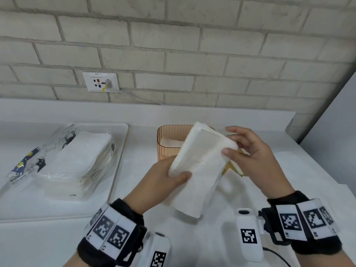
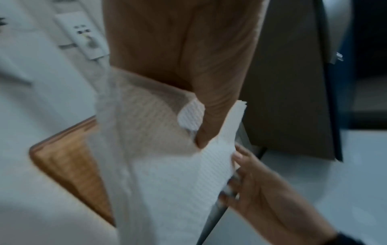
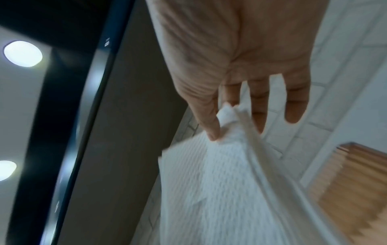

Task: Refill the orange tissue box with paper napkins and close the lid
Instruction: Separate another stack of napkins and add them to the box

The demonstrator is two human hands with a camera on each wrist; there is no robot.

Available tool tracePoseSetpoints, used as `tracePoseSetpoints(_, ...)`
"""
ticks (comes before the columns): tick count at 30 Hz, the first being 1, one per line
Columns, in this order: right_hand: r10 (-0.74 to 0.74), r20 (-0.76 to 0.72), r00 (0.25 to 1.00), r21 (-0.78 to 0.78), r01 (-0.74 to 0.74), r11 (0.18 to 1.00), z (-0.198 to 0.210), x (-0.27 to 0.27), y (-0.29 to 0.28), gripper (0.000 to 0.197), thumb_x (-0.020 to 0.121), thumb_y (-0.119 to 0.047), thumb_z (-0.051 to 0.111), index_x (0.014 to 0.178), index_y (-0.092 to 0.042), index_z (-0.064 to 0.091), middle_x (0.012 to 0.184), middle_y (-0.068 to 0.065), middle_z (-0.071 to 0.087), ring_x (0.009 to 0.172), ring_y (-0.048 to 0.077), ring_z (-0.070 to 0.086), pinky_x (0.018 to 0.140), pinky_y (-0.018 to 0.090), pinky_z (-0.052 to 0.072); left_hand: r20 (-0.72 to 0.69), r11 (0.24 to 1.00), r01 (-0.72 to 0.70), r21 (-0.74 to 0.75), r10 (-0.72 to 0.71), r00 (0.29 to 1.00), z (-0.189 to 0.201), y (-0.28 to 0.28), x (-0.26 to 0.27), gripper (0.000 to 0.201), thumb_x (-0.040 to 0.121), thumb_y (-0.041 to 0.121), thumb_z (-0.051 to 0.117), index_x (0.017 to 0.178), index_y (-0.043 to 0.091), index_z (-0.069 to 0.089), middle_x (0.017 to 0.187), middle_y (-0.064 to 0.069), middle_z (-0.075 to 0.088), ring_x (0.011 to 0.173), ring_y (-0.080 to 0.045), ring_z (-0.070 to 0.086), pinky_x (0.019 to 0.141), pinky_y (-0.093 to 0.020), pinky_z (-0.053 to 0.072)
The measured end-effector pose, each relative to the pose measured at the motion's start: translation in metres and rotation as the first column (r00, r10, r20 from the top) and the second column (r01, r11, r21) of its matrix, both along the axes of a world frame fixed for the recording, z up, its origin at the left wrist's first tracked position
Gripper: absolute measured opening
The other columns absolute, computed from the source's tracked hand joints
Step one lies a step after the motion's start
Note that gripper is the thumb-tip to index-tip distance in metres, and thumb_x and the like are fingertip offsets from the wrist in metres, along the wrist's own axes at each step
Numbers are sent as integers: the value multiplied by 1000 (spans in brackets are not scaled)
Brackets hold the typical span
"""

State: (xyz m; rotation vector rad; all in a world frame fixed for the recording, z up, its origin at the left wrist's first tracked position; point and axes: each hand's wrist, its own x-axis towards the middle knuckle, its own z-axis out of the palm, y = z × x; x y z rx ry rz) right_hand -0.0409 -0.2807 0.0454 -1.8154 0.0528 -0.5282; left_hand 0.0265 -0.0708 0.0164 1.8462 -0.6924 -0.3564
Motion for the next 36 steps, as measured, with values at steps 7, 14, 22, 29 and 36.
tracePoseSetpoints(7,297,-221,929,471,-166,867,-36,-3,22,59,75,-20,70,129,-24,46,121,2,65,109,20,63,91,41,49,-297,968,-82,-236,8,955,-16,-14,-7,37,86,31,68,120,23,58,110,6,71,99,-11,69,84,-29,56)
tracePoseSetpoints(14,179,-114,977,411,-118,904,-35,6,38,38,88,-13,58,122,-25,48,108,-8,69,103,13,66,79,28,53,-257,906,-219,-363,128,958,-23,-28,-11,64,68,45,76,125,27,53,115,9,67,102,-7,66,84,-27,56)
tracePoseSetpoints(22,231,-298,926,70,-220,973,-44,3,33,41,90,-14,58,116,-41,40,124,-11,57,114,4,56,100,35,47,-310,824,-314,-471,179,934,-27,-21,-5,42,78,19,72,119,17,59,107,2,72,95,-13,69,74,-22,57)
tracePoseSetpoints(29,275,-297,914,69,-267,961,-47,3,40,46,94,-11,50,127,-33,28,123,-20,51,114,-6,52,87,14,47,-233,808,-306,-504,214,949,-29,-26,-7,46,78,21,71,122,16,58,108,3,72,98,-12,69,80,-26,57)
tracePoseSetpoints(36,100,-235,967,-159,-139,977,-56,14,25,40,92,-9,53,107,-43,39,119,-5,57,115,10,54,101,36,45,-102,920,-125,-373,94,990,-30,-7,12,47,72,35,80,114,21,64,106,7,72,98,-10,68,81,-27,56)
